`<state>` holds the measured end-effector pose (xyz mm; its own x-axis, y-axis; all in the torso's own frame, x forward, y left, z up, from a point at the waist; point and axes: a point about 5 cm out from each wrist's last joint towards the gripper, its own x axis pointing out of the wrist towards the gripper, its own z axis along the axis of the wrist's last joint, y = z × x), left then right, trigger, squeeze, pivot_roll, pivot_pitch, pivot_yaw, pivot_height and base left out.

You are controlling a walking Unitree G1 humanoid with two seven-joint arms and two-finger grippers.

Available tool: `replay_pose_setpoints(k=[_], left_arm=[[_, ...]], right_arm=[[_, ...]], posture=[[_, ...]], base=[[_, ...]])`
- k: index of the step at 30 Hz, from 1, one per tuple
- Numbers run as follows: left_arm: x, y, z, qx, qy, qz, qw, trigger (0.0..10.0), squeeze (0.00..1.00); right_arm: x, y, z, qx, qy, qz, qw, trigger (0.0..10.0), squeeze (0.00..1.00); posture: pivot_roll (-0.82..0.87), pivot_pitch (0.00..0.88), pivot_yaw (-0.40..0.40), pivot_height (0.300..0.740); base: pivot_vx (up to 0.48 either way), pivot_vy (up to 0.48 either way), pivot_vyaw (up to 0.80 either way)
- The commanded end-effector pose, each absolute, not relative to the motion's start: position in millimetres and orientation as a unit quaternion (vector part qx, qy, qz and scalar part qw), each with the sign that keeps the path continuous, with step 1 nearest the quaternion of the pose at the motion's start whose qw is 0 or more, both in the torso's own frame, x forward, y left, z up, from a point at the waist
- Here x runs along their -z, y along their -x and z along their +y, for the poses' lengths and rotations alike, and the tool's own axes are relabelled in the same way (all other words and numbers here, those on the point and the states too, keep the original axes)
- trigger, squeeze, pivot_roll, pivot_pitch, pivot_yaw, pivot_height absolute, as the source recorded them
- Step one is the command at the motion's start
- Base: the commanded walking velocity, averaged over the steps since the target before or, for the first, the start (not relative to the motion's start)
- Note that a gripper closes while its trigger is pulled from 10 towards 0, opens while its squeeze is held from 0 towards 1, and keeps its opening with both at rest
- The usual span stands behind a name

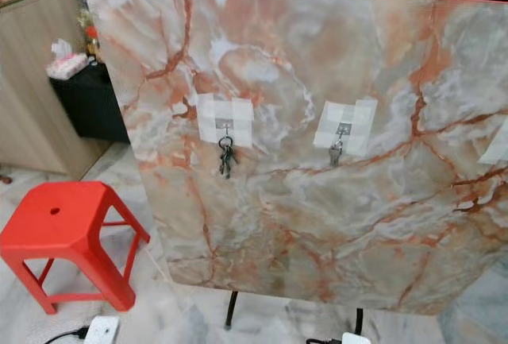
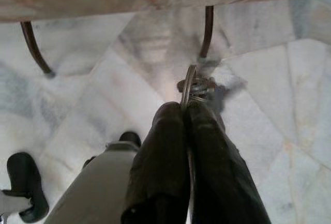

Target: Hang keys on a hook

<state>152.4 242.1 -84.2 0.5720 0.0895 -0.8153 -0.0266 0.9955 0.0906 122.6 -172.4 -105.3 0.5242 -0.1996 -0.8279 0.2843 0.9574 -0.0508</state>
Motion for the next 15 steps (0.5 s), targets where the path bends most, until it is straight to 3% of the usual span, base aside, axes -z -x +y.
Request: replay_pose_setpoints(k=[1,12,15], left_arm=[[85.6,-152.1,238.1,-0.028,-0.033,0.465,0.884,10.0,0.0],[85.4,-152.1,239.1,-0.025,-0.037,0.467,0.883,10.0,0.0],[85.5,-151.9,239.1,-0.025,-0.038,0.468,0.883,10.0,0.0]], right_arm=[[103.7,-123.9,-179.6,0.162,-0.05,0.458,0.873,10.0,0.0],[101.0,-122.2,-179.7,0.235,-0.098,0.42,0.871,10.0,0.0],[95.4,-124.4,-183.2,0.269,-0.097,0.375,0.882,10.0,0.0]], posture=[[0.1,0.0,-0.034,0.74],[0.08,0.0,-0.024,0.74],[0.08,0.0,-0.024,0.74]], base=[[0.0,-0.304,0.0],[0.0,-0.296,0.0],[0.0,0.0,0.0]])
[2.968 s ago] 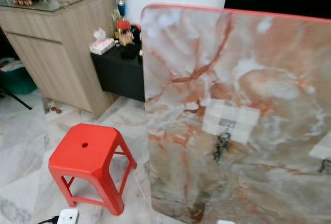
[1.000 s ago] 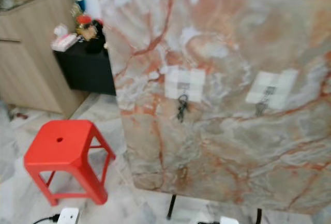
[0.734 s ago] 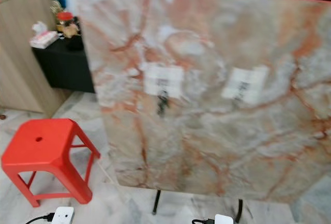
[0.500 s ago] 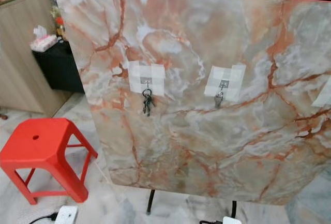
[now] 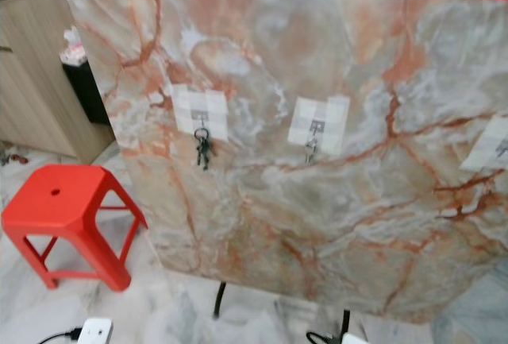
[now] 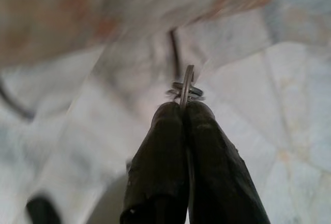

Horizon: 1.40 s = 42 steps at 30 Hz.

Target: Hang keys on a hook

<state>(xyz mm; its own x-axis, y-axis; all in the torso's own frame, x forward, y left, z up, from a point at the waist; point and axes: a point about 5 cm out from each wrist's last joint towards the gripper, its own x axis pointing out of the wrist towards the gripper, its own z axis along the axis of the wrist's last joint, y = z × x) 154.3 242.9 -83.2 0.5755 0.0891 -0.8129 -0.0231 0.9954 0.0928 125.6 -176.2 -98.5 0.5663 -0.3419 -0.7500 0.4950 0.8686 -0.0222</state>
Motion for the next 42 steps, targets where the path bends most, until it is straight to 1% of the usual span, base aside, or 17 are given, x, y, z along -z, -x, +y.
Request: replay_pose_setpoints(k=[1,4,5,6,8,9,10,13,16,20,27,31,36,42], left_arm=[[85,-152,239,-0.026,-0.037,0.467,0.883,10.0,0.0],[85,-152,239,-0.026,-0.037,0.467,0.883,10.0,0.0],[85,-152,239,-0.026,-0.037,0.467,0.883,10.0,0.0],[85,-152,239,-0.026,-0.037,0.467,0.883,10.0,0.0],[85,-152,240,-0.026,-0.038,0.467,0.883,10.0,0.0],[85,-152,240,-0.025,-0.038,0.467,0.883,10.0,0.0],[85,-152,240,-0.025,-0.038,0.467,0.883,10.0,0.0],[85,-152,240,-0.025,-0.04,0.467,0.883,10.0,0.0],[85,-153,241,-0.025,-0.041,0.467,0.883,10.0,0.0],[85,-152,241,-0.025,-0.041,0.467,0.883,10.0,0.0],[84,-153,243,-0.023,-0.043,0.467,0.883,10.0,0.0],[84,-154,244,-0.019,-0.046,0.468,0.882,10.0,0.0],[83,-154,244,-0.017,-0.049,0.468,0.882,10.0,0.0],[83,-154,244,-0.018,-0.048,0.467,0.883,10.0,0.0]], right_arm=[[94,-125,-184,0.277,-0.095,0.364,0.884,10.0,0.0],[92,-125,-185,0.296,-0.093,0.348,0.885,10.0,0.0],[70,-171,-221,0.313,-0.065,0.301,0.898,10.0,0.0],[70,-171,-221,0.313,-0.065,0.301,0.898,10.0,0.0],[22,-232,-267,0.343,-0.033,0.224,0.911,10.0,0.0],[-3,-252,-284,0.362,-0.002,0.179,0.915,10.0,0.0],[-3,-252,-284,0.362,-0.002,0.179,0.915,10.0,0.0],[-19,-263,-287,0.37,0.024,0.132,0.919,10.0,0.0],[-27,-267,-287,0.367,0.043,0.109,0.923,10.0,0.0],[-37,-268,-290,0.385,0.067,0.08,0.917,10.0,0.0],[-38,-246,-298,0.43,0.106,0.064,0.894,10.0,0.0],[-52,-235,-305,0.465,0.16,0.03,0.87,10.0,0.0],[-80,-239,-300,0.473,0.208,-0.018,0.856,10.0,0.0],[-102,-254,-287,0.437,0.26,-0.061,0.859,10.0,0.0]], posture=[[0.08,0.0,-0.024,0.74],[0.08,0.0,-0.024,0.74],[0.08,0.0,-0.024,0.74],[0.08,0.0,-0.024,0.74],[0.07,0.0,-0.022,0.74],[0.07,0.0,-0.02,0.74],[0.07,0.0,-0.02,0.74],[0.07,0.0,-0.017,0.74],[0.07,0.0,-0.016,0.74],[0.07,0.0,-0.013,0.74],[0.06,0.0,0.0,0.74],[0.05,0.0,0.009,0.74],[0.05,0.0,0.01,0.74],[0.05,0.0,0.008,0.74]], base=[[0.0,0.0,0.0],[0.0,0.0,0.0],[0.0,0.0,0.0],[0.0,0.0,0.0],[0.0,0.0,0.0],[0.0,0.0,0.0],[0.0,0.0,0.0],[0.0,0.0,0.0],[0.0,0.0,0.0],[0.0,0.0,0.0],[0.0,0.0,0.0],[0.0,0.0,0.0],[0.0,0.0,0.0],[0.0,0.0,0.0]])
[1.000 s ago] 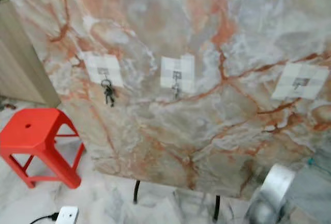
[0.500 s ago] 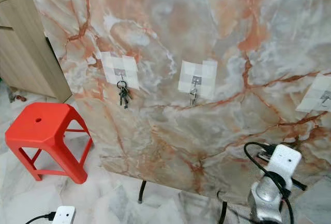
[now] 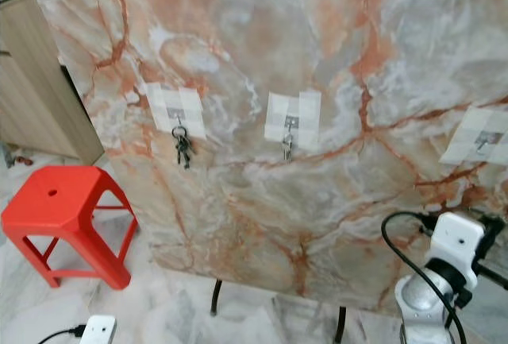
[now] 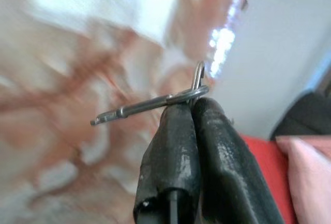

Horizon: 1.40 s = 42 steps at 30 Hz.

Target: Hang keys on a hook

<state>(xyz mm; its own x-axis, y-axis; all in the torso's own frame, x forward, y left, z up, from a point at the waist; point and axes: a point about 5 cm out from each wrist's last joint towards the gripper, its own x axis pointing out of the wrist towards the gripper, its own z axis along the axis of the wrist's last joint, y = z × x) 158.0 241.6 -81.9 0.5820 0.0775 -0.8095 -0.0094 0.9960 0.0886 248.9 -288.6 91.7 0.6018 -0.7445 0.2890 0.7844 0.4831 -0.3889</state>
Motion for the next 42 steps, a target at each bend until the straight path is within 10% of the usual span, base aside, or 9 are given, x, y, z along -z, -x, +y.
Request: replay_pose_setpoints(k=[1,42], left_arm=[[83,-154,244,-0.018,-0.048,0.467,0.883,10.0,0.0],[85,-150,242,-0.02,-0.043,0.467,0.883,10.0,0.0]], right_arm=[[-108,-259,-282,0.425,0.275,-0.071,0.859,10.0,0.0],[-135,-290,-288,0.455,0.308,-0.031,0.835,10.0,0.0]], posture=[[0.05,0.0,0.007,0.74],[0.07,0.0,-0.016,0.74]], base=[[0.0,0.0,0.0],[0.0,0.0,0.0]])
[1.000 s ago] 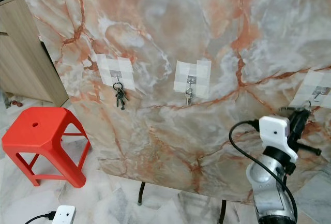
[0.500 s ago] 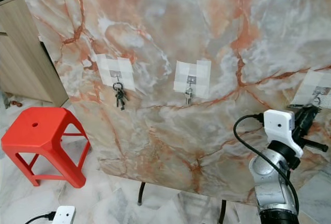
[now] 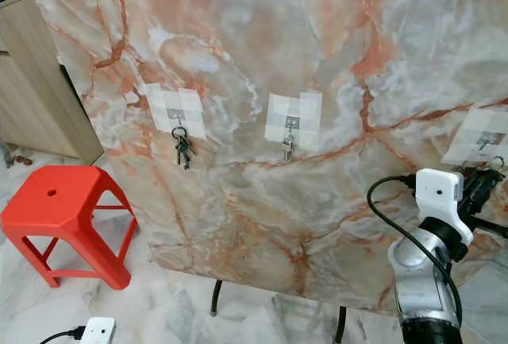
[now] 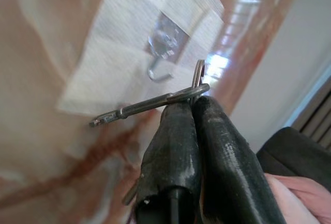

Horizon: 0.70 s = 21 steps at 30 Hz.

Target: Hang keys on a hook

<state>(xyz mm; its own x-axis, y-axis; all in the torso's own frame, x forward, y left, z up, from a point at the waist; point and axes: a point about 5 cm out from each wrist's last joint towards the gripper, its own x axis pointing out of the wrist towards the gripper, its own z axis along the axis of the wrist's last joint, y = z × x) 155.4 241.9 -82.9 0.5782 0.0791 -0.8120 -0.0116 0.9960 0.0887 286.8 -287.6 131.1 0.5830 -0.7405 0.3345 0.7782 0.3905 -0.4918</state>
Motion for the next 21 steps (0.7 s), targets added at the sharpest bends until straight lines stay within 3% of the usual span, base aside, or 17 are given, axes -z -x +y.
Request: replay_pose_setpoints(k=[1,21], left_arm=[[85.0,-150.3,241.9,-0.02,-0.043,0.467,0.883,10.0,0.0],[85.1,-149.8,242.3,-0.021,-0.042,0.467,0.883,10.0,0.0]], right_arm=[[-134.9,-290.8,-287.5,0.454,0.308,-0.031,0.836,10.0,0.0],[-127.6,-293.8,-288.8,0.448,0.311,0.0,0.838,10.0,0.0]], posture=[[0.07,0.0,-0.018,0.74],[0.08,0.0,-0.018,0.74]], base=[[0.0,0.0,0.0],[0.0,0.0,0.0]])
